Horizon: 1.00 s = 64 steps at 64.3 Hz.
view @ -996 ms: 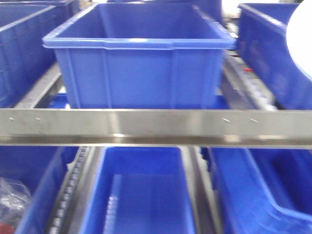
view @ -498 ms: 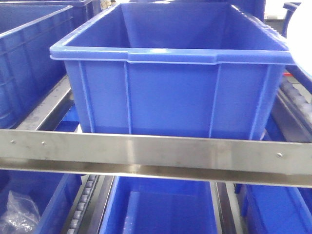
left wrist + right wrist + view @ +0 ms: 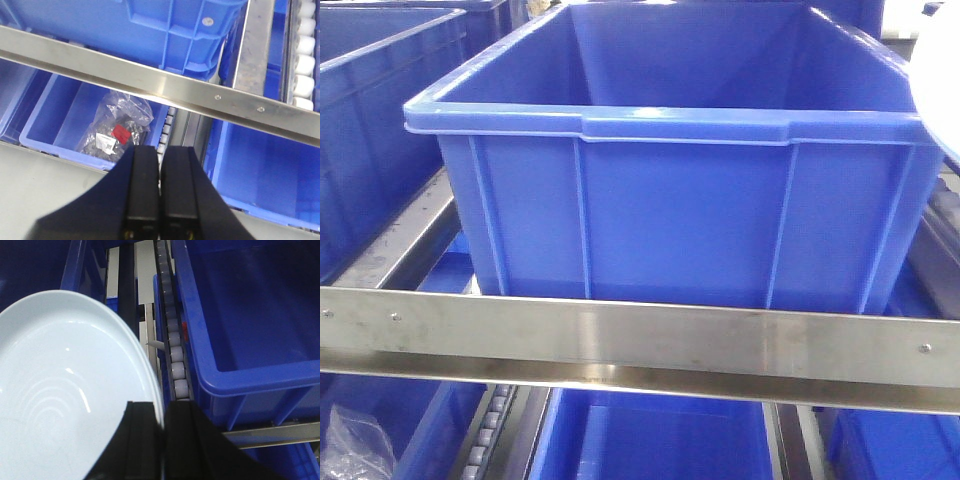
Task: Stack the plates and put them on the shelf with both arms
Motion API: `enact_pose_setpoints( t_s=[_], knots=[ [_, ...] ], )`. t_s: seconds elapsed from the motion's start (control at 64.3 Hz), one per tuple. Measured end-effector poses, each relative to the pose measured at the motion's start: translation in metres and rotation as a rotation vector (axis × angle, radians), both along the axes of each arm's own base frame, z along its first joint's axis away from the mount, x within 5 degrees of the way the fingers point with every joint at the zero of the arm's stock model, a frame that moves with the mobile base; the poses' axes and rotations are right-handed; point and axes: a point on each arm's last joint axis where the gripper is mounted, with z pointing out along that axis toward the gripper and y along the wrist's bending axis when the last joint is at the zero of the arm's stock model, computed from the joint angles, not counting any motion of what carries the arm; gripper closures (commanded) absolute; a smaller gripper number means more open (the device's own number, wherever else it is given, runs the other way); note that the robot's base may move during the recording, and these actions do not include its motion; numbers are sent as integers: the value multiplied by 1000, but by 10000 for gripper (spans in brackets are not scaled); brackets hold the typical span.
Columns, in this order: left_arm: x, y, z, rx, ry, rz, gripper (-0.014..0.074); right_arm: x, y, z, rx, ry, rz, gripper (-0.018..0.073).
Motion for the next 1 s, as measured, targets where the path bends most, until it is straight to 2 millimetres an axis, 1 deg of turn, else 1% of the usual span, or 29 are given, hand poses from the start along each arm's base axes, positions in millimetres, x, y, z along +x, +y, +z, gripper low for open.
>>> enact_pose_setpoints(
  t_s=[0.607,0.996],
  knots=[
    [0,0,0,0,0,0,499,0,0,0,0,0,0,508],
    [0,0,0,0,0,0,499,3,0,9,-14,-100,5,508]
  ],
)
